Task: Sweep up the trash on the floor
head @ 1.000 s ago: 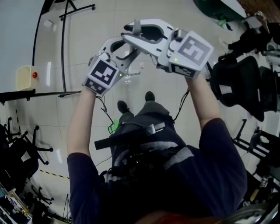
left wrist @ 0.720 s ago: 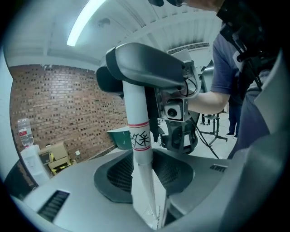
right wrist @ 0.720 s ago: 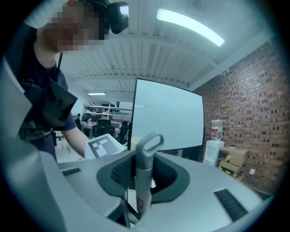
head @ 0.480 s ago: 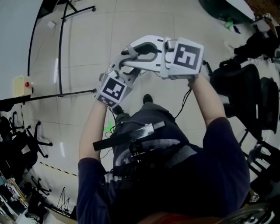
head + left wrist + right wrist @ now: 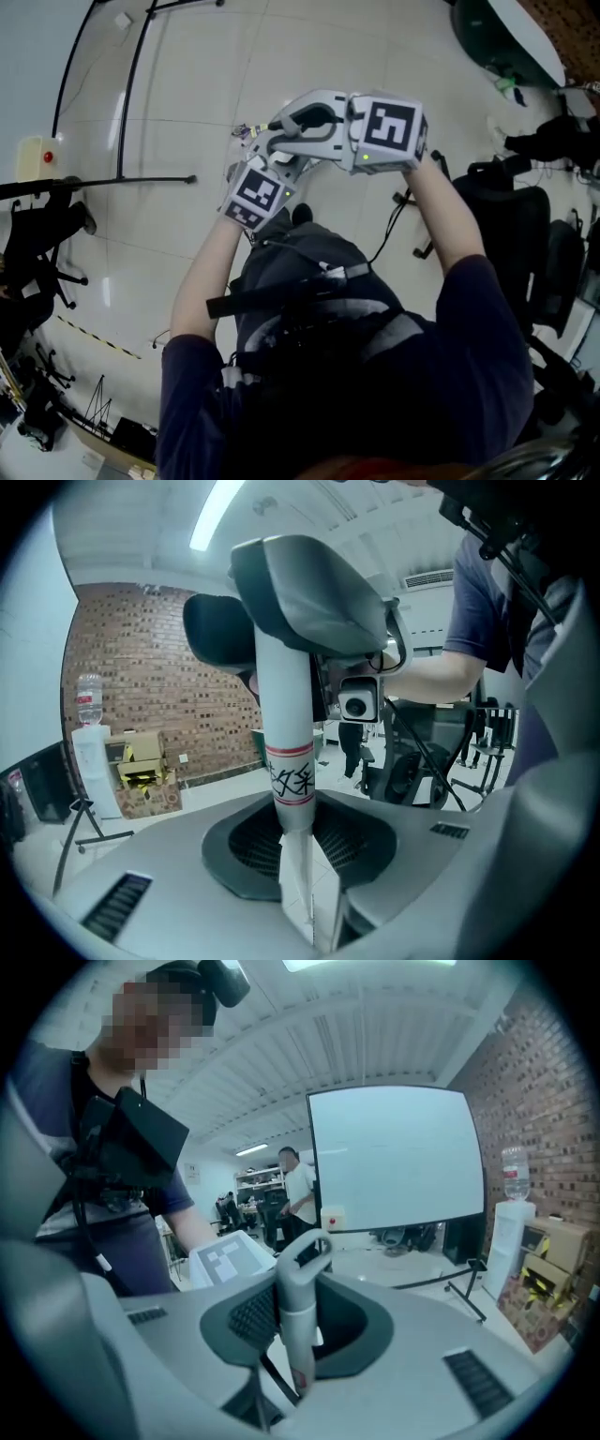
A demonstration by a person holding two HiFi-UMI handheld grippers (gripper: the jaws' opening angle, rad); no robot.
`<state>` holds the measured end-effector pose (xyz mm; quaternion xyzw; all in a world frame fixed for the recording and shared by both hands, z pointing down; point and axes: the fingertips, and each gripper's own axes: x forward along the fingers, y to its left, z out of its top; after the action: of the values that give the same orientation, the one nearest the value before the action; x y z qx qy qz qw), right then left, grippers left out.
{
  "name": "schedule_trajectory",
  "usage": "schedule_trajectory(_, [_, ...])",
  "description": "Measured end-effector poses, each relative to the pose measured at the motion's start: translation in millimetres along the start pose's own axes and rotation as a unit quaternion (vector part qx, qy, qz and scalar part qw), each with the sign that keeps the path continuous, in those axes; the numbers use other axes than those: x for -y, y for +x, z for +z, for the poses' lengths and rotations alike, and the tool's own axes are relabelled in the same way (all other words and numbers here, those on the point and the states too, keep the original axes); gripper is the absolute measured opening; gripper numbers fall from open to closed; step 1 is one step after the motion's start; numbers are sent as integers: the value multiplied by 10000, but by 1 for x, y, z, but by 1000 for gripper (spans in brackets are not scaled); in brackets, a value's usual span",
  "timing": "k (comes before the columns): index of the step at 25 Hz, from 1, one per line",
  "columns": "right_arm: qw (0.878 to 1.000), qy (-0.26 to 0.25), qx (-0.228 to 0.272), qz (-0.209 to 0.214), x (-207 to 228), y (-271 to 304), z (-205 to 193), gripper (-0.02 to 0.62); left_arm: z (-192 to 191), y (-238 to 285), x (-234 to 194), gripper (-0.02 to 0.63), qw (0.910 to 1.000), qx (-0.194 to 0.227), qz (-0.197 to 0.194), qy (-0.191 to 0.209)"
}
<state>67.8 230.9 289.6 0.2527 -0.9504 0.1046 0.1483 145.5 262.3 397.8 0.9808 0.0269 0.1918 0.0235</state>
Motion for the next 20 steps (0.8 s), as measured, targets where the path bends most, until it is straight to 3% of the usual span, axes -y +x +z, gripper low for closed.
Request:
schedule_trajectory(4, [9974,59,-615,370,14,25,-28,101,-30,10,-17,83,9998,-149,-48,-100])
schedule_trajectory(7, [9953,123,-805,524,33,46,-41,103,-47,14,-39,81,9996,-189,-83,-213])
schedule_trajectory(15, [9959,450,-736,276,90,53,-63,103,-64,46,-85,81,9965,-176,93,-816])
schedule_trajectory(20, [9914,541,-798,884,99,40,-89,109,-80,71,-89,81,9921,-498,394,-1078])
